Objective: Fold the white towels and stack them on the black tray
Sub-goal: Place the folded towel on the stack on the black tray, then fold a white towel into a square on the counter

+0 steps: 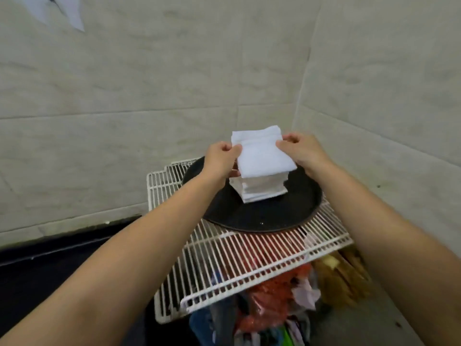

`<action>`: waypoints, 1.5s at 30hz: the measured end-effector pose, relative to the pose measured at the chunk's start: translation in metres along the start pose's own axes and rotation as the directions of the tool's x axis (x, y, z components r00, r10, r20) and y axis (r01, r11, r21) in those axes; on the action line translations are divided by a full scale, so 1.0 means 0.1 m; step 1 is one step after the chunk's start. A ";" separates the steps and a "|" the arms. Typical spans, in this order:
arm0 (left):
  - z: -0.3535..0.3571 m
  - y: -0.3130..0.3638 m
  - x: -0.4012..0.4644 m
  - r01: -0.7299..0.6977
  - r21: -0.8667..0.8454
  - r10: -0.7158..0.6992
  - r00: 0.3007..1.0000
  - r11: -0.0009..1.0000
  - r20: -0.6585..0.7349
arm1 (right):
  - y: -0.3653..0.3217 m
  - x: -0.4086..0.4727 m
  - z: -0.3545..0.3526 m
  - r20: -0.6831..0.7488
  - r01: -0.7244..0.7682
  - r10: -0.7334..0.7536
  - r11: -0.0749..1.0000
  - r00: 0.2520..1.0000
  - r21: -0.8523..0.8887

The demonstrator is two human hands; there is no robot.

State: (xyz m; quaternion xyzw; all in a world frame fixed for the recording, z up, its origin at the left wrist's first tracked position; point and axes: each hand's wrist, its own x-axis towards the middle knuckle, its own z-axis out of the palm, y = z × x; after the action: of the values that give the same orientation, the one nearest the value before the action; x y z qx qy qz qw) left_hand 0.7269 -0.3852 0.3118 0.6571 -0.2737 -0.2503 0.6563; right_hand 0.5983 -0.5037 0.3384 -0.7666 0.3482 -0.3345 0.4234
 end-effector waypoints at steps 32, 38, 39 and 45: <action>-3.82 -0.60 -3.69 0.443 0.658 0.160 0.744 0.609 -0.649 | -1.38 -3.20 3.34 0.710 0.766 -0.523 0.641 0.472 -0.037; -5.03 -1.01 -5.34 0.705 0.563 0.099 0.584 0.431 -0.806 | -1.68 -4.86 4.45 0.852 0.858 -0.481 0.507 0.205 0.080; -5.18 -1.13 -5.58 0.741 0.518 0.079 0.540 0.427 -0.838 | -1.69 -5.11 4.61 0.872 0.864 -0.463 0.493 0.157 0.105; -6.00 -1.74 -6.59 0.869 0.282 -0.076 0.340 0.407 -0.937 | -1.80 -6.21 5.54 0.921 0.897 -0.384 0.383 -0.066 0.223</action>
State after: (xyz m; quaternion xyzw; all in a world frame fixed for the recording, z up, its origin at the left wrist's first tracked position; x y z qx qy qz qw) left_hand 0.6678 0.5011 0.1258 0.9478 0.2288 0.0253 0.2205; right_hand 0.7597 0.3058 0.1300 -0.9444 -0.3053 0.0654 0.1034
